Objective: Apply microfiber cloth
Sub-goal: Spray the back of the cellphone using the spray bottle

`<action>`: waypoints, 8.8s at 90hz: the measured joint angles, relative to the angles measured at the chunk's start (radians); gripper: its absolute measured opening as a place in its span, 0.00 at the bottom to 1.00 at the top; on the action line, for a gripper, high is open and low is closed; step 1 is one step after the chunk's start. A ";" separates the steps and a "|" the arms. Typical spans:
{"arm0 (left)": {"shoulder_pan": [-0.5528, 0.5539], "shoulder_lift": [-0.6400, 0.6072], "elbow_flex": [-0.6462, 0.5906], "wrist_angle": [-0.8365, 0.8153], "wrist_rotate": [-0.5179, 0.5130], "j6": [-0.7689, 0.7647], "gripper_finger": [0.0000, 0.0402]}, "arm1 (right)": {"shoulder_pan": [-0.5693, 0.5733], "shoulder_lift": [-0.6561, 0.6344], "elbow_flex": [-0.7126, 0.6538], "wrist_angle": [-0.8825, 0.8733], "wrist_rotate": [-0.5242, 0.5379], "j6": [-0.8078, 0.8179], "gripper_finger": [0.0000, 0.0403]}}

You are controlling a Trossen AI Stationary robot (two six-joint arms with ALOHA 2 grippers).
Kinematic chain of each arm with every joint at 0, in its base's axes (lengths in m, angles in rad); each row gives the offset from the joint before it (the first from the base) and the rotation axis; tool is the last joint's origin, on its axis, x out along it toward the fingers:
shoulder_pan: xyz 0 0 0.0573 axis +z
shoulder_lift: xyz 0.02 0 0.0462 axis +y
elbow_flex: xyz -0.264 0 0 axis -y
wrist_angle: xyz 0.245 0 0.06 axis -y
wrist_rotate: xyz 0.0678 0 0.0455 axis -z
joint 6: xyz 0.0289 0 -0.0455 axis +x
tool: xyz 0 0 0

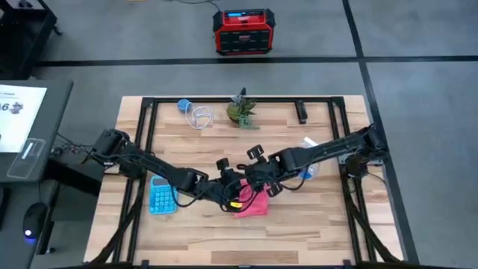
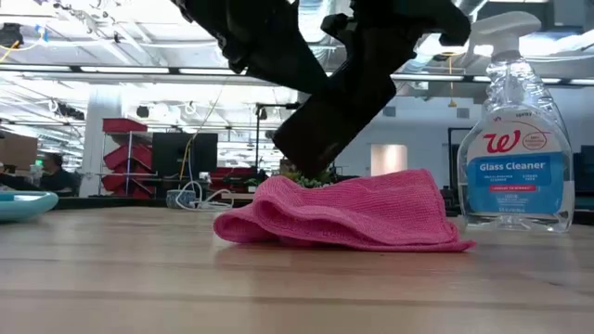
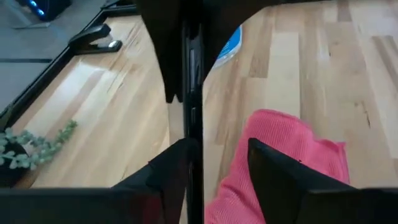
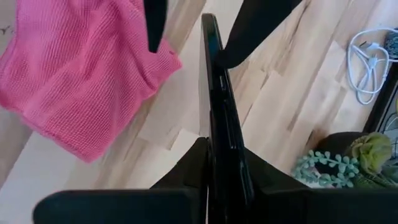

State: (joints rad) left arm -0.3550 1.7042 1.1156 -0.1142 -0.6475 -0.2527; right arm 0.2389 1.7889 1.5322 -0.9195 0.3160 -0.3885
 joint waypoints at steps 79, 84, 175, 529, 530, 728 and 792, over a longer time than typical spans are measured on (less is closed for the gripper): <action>0.011 0.145 -0.002 0.136 0.001 0.022 0.26 | 0.025 -0.002 0.002 -0.018 -0.034 0.051 0.06; 0.011 0.145 -0.002 0.135 -0.005 0.021 0.21 | 0.025 -0.002 0.002 -0.015 -0.034 0.051 0.07; -0.051 0.132 -0.189 0.397 -0.182 -0.103 0.01 | 0.058 -0.419 0.002 -0.121 -0.080 0.296 0.53; -0.082 -0.029 -0.477 0.822 -0.194 -0.092 0.02 | 0.697 -0.628 -0.646 0.349 0.873 1.359 0.28; -0.082 -0.029 -0.477 0.822 -0.194 -0.092 0.02 | 0.699 -0.616 -0.639 0.350 0.876 1.362 0.28; -0.077 -0.029 -0.477 0.815 -0.192 -0.094 0.02 | 0.749 -0.416 -0.469 0.291 0.517 1.139 0.77; -0.037 -0.029 -0.405 0.824 -0.137 -0.032 0.02 | 0.366 -0.558 -0.692 0.849 -0.141 0.500 0.88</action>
State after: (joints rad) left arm -0.3916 1.6755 0.7108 0.7100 -0.7846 -0.2848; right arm 0.6047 1.2312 0.8402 -0.0703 0.1747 0.1112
